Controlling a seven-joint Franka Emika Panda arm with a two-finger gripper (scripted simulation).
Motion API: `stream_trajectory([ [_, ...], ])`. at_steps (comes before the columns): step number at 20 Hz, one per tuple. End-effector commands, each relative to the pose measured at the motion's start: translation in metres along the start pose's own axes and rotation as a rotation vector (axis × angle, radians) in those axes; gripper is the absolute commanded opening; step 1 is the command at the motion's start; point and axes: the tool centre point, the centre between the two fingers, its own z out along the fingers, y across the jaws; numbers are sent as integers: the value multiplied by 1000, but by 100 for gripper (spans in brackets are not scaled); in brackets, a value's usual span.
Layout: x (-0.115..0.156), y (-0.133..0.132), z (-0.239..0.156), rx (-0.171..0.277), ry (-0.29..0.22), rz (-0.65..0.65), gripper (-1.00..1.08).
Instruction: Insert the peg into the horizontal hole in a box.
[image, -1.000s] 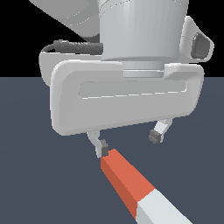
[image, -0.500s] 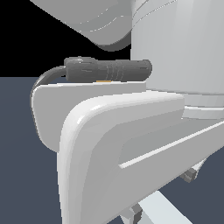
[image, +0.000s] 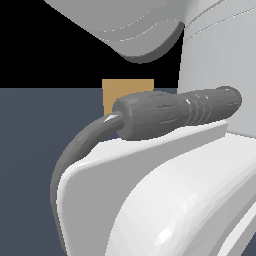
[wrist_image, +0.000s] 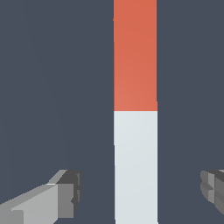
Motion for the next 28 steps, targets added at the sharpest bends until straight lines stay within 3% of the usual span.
stream_trajectory([
  [1,-2,1,1,0,0,-6,100],
  [23,-3,1,51,0,-1,-7,100],
  [24,-3,1,51,0,-1,-7,-100],
  [28,-3,1,51,0,-1,-7,-100],
])
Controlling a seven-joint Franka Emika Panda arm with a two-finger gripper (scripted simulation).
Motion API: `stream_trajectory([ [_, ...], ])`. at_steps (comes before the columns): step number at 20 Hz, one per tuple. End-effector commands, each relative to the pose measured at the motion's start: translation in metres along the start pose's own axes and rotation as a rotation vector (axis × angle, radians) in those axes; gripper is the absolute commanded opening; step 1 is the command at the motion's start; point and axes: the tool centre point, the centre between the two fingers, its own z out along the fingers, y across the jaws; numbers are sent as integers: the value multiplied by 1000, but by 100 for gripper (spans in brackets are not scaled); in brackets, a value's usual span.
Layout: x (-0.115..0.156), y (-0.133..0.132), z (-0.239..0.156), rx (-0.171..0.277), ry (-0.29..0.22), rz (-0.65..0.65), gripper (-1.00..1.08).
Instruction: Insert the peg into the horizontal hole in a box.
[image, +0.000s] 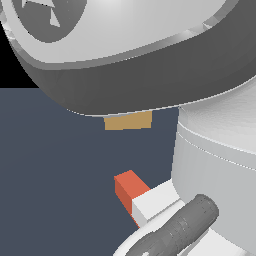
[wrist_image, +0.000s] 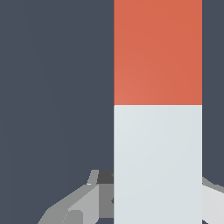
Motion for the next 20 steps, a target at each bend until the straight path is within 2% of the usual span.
stream_trajectory([
  [1,0,0,0,-1,-1,0,-100],
  [12,5,1,-1,0,0,6,-100],
  [20,31,4,-7,0,0,35,-100],
])
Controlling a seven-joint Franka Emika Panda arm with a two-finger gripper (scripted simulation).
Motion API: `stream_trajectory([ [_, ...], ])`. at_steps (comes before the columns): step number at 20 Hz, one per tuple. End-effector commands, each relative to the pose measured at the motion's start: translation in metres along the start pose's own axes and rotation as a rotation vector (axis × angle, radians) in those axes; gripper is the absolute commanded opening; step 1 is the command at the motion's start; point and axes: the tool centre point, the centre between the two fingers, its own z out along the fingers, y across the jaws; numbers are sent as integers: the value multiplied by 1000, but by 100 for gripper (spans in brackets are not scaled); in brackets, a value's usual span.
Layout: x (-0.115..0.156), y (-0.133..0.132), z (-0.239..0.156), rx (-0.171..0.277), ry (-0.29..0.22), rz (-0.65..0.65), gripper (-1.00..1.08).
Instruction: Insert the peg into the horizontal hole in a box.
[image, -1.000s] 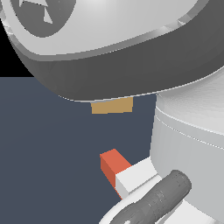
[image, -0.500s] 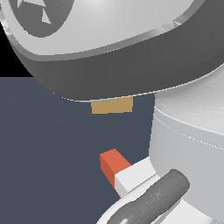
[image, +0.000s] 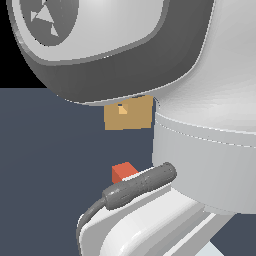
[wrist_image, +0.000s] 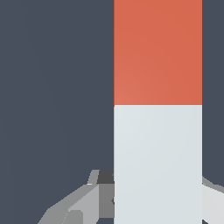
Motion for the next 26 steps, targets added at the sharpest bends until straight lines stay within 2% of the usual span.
stream_trajectory([
  [1,11,3,-5,-3,-3,12,-100],
  [6,44,8,-12,-3,-3,51,-100],
  [13,108,22,-27,-3,-3,125,-100],
  [26,227,65,-56,-4,-2,269,-100],
])
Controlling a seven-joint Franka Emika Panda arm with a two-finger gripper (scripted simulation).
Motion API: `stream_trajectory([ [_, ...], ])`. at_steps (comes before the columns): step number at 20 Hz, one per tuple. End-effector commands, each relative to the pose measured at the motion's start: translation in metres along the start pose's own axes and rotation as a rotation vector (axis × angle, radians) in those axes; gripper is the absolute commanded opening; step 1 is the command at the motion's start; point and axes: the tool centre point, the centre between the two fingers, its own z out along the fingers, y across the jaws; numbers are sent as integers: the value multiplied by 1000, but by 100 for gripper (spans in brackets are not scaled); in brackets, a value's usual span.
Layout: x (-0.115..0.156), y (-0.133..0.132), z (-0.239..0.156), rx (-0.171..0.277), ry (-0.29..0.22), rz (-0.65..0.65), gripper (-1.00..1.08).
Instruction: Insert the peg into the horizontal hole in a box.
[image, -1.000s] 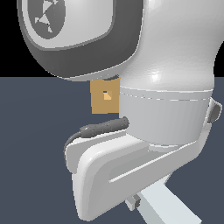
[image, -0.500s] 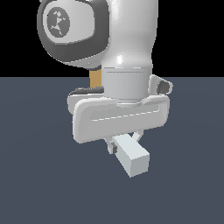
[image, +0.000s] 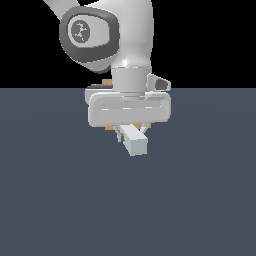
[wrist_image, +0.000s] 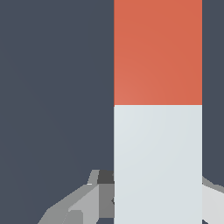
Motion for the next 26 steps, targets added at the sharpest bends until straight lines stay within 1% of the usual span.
stream_trajectory([
  [1,23,5,-7,-3,-1,27,-100],
  [6,59,13,-16,-3,-1,69,-100],
  [12,86,22,-22,-3,-1,101,-100],
  [17,96,26,-25,-3,-1,112,-100],
  [23,97,26,-23,0,-1,112,-100],
  [26,96,29,-26,-6,-1,114,-100],
])
